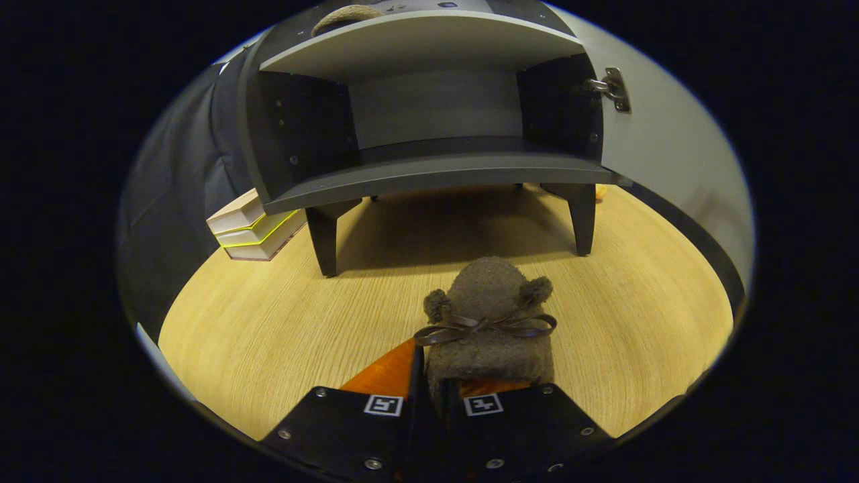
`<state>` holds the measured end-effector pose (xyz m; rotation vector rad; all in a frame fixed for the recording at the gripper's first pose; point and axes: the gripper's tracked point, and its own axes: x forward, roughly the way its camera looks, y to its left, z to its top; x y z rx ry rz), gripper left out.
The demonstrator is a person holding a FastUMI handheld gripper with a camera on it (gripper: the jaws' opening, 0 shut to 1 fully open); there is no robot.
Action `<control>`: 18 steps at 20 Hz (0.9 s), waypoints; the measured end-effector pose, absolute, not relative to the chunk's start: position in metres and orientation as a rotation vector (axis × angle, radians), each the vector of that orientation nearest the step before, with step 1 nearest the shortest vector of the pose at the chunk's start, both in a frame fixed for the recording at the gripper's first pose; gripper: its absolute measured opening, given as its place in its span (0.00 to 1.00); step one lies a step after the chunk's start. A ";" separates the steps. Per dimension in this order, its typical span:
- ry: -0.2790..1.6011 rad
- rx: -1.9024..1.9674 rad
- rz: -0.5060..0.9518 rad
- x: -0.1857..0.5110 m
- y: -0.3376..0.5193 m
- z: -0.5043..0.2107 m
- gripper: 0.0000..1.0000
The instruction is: Open the shoe cabinet door, grab the shoes and put them into the shoe cabinet, then close the shoe cabinet door.
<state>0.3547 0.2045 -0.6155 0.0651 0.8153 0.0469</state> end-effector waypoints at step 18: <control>0.596 0.038 0.086 0.406 0.202 -0.389 0.05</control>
